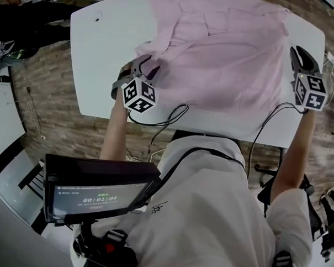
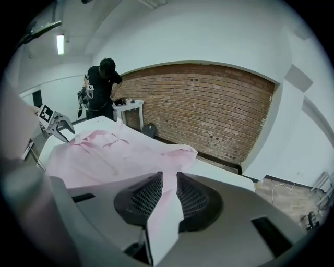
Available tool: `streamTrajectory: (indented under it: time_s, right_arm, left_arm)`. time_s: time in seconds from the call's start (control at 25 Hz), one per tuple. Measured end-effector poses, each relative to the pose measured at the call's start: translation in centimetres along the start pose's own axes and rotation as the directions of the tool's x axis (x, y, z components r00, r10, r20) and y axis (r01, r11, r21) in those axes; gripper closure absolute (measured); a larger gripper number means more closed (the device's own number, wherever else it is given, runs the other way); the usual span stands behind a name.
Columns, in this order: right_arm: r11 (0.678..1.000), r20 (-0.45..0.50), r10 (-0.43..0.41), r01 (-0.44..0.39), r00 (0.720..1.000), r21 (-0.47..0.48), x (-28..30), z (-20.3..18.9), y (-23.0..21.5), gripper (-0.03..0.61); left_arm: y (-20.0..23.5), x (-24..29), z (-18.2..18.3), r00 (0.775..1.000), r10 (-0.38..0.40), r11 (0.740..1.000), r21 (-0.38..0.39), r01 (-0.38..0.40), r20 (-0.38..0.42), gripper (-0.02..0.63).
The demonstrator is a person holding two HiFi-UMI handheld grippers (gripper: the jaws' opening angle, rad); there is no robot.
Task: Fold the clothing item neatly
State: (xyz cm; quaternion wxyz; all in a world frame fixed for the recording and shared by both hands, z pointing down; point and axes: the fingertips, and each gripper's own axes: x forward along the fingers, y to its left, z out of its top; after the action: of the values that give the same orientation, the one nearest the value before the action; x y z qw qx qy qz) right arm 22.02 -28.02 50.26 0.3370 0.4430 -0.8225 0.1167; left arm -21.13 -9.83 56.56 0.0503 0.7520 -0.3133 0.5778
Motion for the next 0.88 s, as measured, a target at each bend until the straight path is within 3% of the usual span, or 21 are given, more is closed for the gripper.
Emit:
streamTrajectory:
  time_s: [0.12,0.2,0.32,0.4,0.56,0.72,0.8,0.88]
  right_arm:
    - [1.000,0.001,-0.013,0.013,1.000,0.013,-1.2,-0.1,1.8,0.503]
    - [1.000,0.000,-0.021,0.021,1.000,0.023,-1.4,0.3,3.3,0.503]
    - [0.999,-0.007,-0.036,0.036,0.999,0.025,-1.8,0.4,4.8,0.503]
    - [0.998,-0.006,-0.050,0.050,0.999,0.023,-2.5,0.2,4.9,0.503]
    - [0.997,0.002,-0.070,0.070,0.998,0.035,-3.5,-0.4,4.5,0.503]
    - [0.996,0.002,-0.079,0.079,0.997,0.035,-4.0,0.0,5.2,0.503]
    - [0.996,-0.004,-0.085,0.085,0.996,0.033,-4.4,0.0,5.6,0.503]
    - [0.996,-0.029,-0.086,0.087,0.996,0.026,-4.7,-0.8,6.0,0.503]
  left_arm:
    - [0.1,0.5,-2.1,0.999,-0.019,0.997,0.078,0.022,-0.045,0.431]
    - [0.8,1.3,-3.5,0.998,-0.024,0.997,0.072,0.028,-0.052,0.431]
    - [2.0,2.2,-3.9,0.999,-0.043,0.999,-0.018,0.043,-0.023,0.441]
    - [3.2,1.4,-3.3,1.000,-0.021,0.998,-0.059,0.021,-0.002,0.584]
    - [7.2,-0.2,-1.5,0.998,0.015,0.984,-0.175,-0.005,0.057,0.595]
    - [14.1,-0.5,-0.2,0.993,0.054,0.961,-0.276,-0.022,0.108,0.597]
    - [17.5,-0.2,0.1,0.991,0.061,0.942,-0.336,-0.017,0.121,0.597]
    - [20.1,1.3,-0.8,0.993,0.057,0.906,-0.423,-0.008,0.105,0.597]
